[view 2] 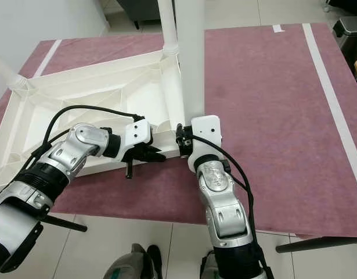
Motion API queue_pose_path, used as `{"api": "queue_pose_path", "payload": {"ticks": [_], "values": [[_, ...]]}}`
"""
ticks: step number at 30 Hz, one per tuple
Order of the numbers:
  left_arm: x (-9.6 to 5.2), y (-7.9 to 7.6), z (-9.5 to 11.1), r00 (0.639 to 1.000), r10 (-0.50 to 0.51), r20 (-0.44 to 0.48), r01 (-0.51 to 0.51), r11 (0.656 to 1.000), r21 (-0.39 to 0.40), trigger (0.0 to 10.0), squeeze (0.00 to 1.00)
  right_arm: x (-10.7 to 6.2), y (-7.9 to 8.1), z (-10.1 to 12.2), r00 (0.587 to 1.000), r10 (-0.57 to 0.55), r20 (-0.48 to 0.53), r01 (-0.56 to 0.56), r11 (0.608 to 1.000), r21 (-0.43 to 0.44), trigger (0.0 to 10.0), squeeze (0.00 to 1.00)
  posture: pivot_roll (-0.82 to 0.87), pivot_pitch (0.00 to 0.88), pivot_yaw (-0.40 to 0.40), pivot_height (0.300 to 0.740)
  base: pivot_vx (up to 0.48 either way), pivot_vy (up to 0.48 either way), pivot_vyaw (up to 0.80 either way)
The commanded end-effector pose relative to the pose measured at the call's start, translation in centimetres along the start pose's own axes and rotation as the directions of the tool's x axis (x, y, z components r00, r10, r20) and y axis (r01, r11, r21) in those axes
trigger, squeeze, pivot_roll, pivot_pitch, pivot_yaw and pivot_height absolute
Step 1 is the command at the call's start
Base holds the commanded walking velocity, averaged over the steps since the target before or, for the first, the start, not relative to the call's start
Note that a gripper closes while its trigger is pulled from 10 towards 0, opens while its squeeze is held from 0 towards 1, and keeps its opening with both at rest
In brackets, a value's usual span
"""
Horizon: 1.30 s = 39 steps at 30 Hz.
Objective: Building children table
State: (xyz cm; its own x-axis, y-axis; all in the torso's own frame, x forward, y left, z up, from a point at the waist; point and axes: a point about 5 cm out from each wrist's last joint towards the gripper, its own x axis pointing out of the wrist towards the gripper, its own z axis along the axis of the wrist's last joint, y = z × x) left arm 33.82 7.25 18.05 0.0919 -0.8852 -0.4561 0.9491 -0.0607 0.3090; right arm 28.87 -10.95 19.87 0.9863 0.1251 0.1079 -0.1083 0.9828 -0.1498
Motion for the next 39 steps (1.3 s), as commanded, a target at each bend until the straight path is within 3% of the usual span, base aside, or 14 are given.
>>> {"api": "queue_pose_path", "payload": {"ticks": [1, 6, 10, 11, 13, 15, 16, 18, 21, 24, 32, 33, 37, 39], "values": [[-0.7, -0.2, 1.5, 0.993, -0.086, 0.076, 0.078, 0.992, 0.096, 0.0, 0.0, 0.1, -0.2, 0.3, 0.998, 0.06, 0.026, -0.06, 0.998, 0.006, 10.0, 0.0, -0.08, 0.186, 0.17, 0.74, 0.0, 0.0, 0.0], [-1.3, -1.0, 0.8, 0.989, -0.143, 0.042, 0.138, 0.985, 0.106, 0.0, 0.0, 0.4, -1.5, 3.0, 0.949, 0.275, 0.153, -0.274, 0.961, -0.029, 10.0, 0.0, -0.08, 0.185, 0.174, 0.74, 0.0, 0.0, 0.0], [-2.0, -1.9, 0.1, 0.98, -0.199, 0.003, 0.198, 0.973, 0.116, 0.0, 0.0, 0.2, -2.0, 3.6, 0.904, 0.396, 0.159, -0.388, 0.918, -0.08, 10.0, 0.0, -0.08, 0.185, 0.176, 0.74, 0.0, 0.0, 0.0], [-2.5, -2.3, -0.2, 0.973, -0.228, -0.021, 0.229, 0.966, 0.122, 0.0, 0.0, -0.1, -1.9, 3.7, 0.871, 0.47, 0.145, -0.459, 0.882, -0.103, 10.0, 0.0, -0.07, 0.184, 0.176, 0.74, 0.0, 0.0, 0.0], [-2.5, -2.3, -0.2, 0.973, -0.228, -0.021, 0.229, 0.966, 0.122, 0.0, 0.0, -0.1, -1.9, 3.7, 0.871, 0.47, 0.145, -0.459, 0.882, -0.103, 10.0, 0.0, -0.07, 0.184, 0.176, 0.74, 0.0, 0.0, 0.0], [-3.8, -3.1, -0.8, 0.957, -0.279, -0.075, 0.287, 0.948, 0.136, 0.0, 0.0, -1.4, -1.2, 3.1, 0.758, 0.647, 0.082, -0.635, 0.761, -0.133, 10.0, 0.0, -0.07, 0.183, 0.174, 0.74, 0.0, 0.0, 0.0], [-3.8, -3.1, -0.8, 0.957, -0.279, -0.075, 0.287, 0.948, 0.136, 0.0, 0.0, -1.4, -1.2, 3.1, 0.758, 0.647, 0.082, -0.635, 0.761, -0.133, 10.0, 0.0, -0.07, 0.183, 0.174, 0.74, 0.0, 0.0, 0.0], [-5.2, -3.6, -1.3, 0.935, -0.326, -0.143, 0.347, 0.924, 0.161, 0.0, 0.0, -2.5, -0.3, 2.3, 0.648, 0.761, 0.027, -0.753, 0.645, -0.13, 10.0, 0.0, -0.06, 0.181, 0.172, 0.74, 0.0, 0.0, 0.0], [-5.8, -3.8, -1.4, 0.923, -0.343, -0.171, 0.371, 0.913, 0.17, 0.0, 0.0, -2.8, 0.2, 2.1, 0.608, 0.793, 0.018, -0.786, 0.606, -0.123, 10.0, 0.0, -0.06, 0.181, 0.172, 0.74, 0.0, 0.0, 0.0], [-6.8, -4.3, -1.6, 0.906, -0.37, -0.207, 0.406, 0.898, 0.172, 0.0, 0.0, -3.2, 1.7, 2.1, 0.519, 0.854, 0.034, -0.849, 0.52, -0.096, 10.0, 0.0, -0.05, 0.179, 0.171, 0.74, 0.0, 0.0, 0.0], [-6.5, -4.8, -1.8, 0.909, -0.369, -0.195, 0.401, 0.902, 0.16, 0.0, 0.0, -3.3, 2.9, 1.9, 0.504, 0.861, 0.061, -0.859, 0.508, -0.068, 9.3, 0.0, -0.05, 0.18, 0.167, 0.74, 0.0, 0.0, 0.0], [-6.1, -4.9, -1.9, 0.916, -0.36, -0.178, 0.387, 0.909, 0.155, 0.0, 0.0, -3.2, 3.3, 1.7, 0.511, 0.857, 0.07, -0.856, 0.514, -0.046, 0.0, 0.0, -0.05, 0.182, 0.165, 0.74, 0.0, 0.0, 0.0], [-5.6, -5.0, -2.0, 0.923, -0.349, -0.161, 0.372, 0.916, 0.149, 0.0, 0.0, -3.2, 3.5, 1.3, 0.532, 0.844, 0.072, -0.845, 0.534, -0.025, 0.0, 0.0, -0.05, 0.184, 0.164, 0.74, 0.0, 0.0, 0.0], [-4.7, -4.5, -1.7, 0.948, -0.299, -0.108, 0.312, 0.94, 0.137, 0.0, 0.0, -3.0, 3.2, -0.2, 0.639, 0.769, 0.014, -0.769, 0.639, 0.009, 0.0, 0.0, -0.06, 0.191, 0.16, 0.74, 0.0, 0.0, 0.0]]}}
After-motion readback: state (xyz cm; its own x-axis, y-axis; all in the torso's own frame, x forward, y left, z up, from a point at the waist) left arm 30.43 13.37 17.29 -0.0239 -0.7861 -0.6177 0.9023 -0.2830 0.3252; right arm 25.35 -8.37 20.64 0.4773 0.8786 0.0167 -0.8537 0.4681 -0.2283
